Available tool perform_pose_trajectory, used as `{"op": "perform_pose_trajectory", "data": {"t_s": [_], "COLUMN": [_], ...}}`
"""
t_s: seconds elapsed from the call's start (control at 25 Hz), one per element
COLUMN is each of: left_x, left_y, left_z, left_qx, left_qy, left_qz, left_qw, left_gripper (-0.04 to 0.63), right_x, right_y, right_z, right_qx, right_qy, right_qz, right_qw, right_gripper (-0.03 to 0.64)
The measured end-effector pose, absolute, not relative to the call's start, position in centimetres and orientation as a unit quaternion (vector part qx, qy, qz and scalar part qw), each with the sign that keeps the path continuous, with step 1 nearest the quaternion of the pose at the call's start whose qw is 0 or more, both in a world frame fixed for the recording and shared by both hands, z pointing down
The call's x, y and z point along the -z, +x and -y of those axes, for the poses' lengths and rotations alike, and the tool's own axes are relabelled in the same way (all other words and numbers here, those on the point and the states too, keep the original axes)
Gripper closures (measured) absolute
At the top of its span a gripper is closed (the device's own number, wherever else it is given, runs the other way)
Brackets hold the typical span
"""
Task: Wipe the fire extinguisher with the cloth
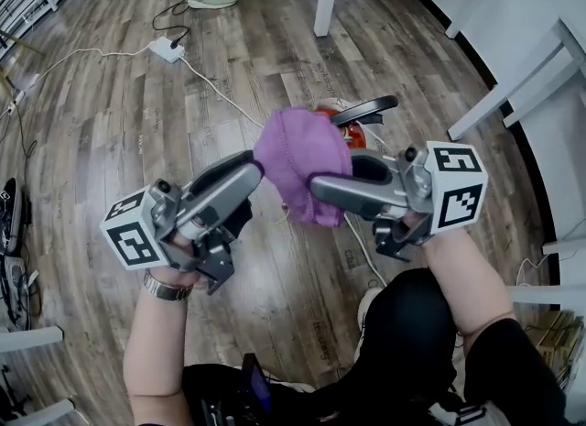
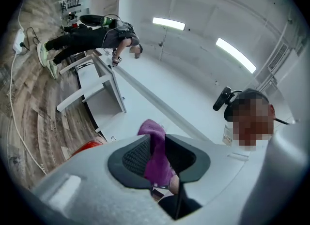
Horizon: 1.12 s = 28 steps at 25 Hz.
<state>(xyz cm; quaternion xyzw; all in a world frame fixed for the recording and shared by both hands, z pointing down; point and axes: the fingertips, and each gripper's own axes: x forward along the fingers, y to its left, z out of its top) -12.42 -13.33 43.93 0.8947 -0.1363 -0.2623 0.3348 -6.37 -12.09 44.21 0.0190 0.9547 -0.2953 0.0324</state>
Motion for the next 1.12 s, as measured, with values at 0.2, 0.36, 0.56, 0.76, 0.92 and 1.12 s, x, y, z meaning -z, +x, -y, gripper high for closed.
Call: {"op": "perform_pose_trajectory", "data": {"t_s": [0.2, 0.36, 0.56, 0.76, 0.92, 1.12], "left_x": [-44.5, -45.0, -47.2, -49.8, -51.8, -53.3], "left_y": [-13.1, -11.1, -8.1, -6.3, -8.0, -10.0], "left_z": [13.5, 12.6, 8.8, 3.4, 2.2, 2.9], "left_qx": [0.273, 0.243, 0.128, 0.044, 0.103, 0.134], "left_qy": [0.89, 0.901, 0.929, 0.93, 0.896, 0.874], "left_qz": [0.136, 0.116, 0.1, 0.102, 0.149, 0.19], "left_qw": [0.34, 0.34, 0.331, 0.35, 0.406, 0.426], "left_gripper": [0.539, 0.597, 0.597, 0.595, 0.595, 0.597], "right_x": [-39.9, -38.3, -40.7, -47.7, -54.6, -62.7], "right_y": [2.7, 8.0, 9.0, 7.2, 5.3, 3.1], "right_z": [16.9, 20.8, 27.0, 31.9, 32.2, 30.0], "right_qx": [0.213, 0.195, 0.21, 0.293, 0.371, 0.448], "right_qy": [-0.078, -0.088, -0.057, -0.016, 0.045, 0.103], "right_qz": [-0.973, -0.977, -0.973, -0.95, -0.921, -0.877], "right_qw": [0.044, -0.001, -0.076, -0.106, -0.111, -0.14], "right_gripper": [0.545, 0.545, 0.545, 0.545, 0.545, 0.545]}}
